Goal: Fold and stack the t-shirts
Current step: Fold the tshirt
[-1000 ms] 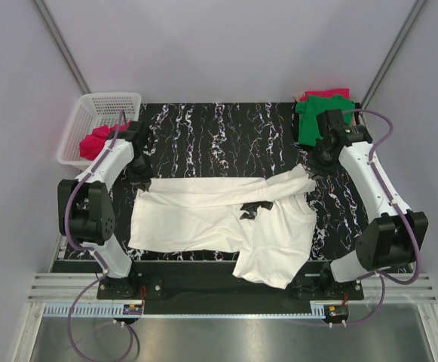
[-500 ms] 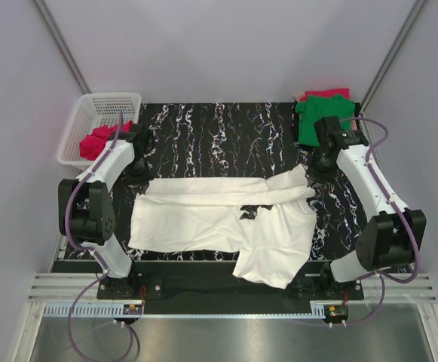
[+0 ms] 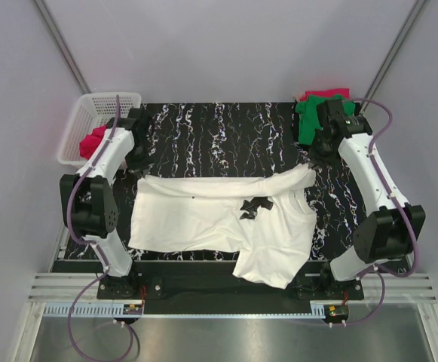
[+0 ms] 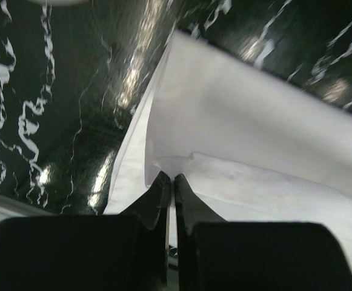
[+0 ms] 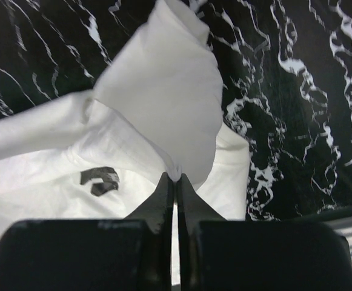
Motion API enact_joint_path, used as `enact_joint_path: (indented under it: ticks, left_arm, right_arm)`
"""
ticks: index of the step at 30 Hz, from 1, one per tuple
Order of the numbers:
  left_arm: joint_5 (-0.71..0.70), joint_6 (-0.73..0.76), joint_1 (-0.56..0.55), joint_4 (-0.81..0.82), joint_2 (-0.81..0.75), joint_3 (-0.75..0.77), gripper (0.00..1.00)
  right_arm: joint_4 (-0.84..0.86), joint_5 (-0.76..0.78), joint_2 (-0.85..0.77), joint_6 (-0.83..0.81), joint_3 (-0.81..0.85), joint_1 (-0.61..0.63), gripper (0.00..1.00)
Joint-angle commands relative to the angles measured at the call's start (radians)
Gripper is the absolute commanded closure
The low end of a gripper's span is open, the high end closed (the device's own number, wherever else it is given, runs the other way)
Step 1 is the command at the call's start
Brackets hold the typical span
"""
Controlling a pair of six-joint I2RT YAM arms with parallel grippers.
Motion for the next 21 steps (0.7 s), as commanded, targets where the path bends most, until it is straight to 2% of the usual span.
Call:
enact_joint_path:
  ticks: [1, 7, 13, 16, 21]
  left_arm:
    - [-0.02, -0.007, -0.002, 0.027, 0.039, 0.211, 1.0]
    - [-0.003, 0.001, -0.002, 0.024, 0.163, 0.445, 1.0]
    - [0.012, 0.017, -0.002, 0.015, 0.357, 0.685, 1.0]
    - [0.014, 0.024, 0.0, 0.013, 0.425, 0.769, 1.0]
    - [0.015, 0.019, 0.008, 0.034, 0.474, 0.813, 1.0]
  right_arm:
    - [0.055, 0.022, 0.106, -0.026, 0.163, 0.008, 1.0]
    - [0.064, 0.044, 0.244, -0.046, 0.359, 0.005, 1.0]
    - [0.073, 0.083, 0.362, -0.076, 0.513, -0.004, 1.0]
    - [0.078, 0.092, 0.425, -0.086, 0.594, -0.01, 1.0]
    - [0.075, 0.101, 0.534, -0.111, 0.746, -0.019, 1.0]
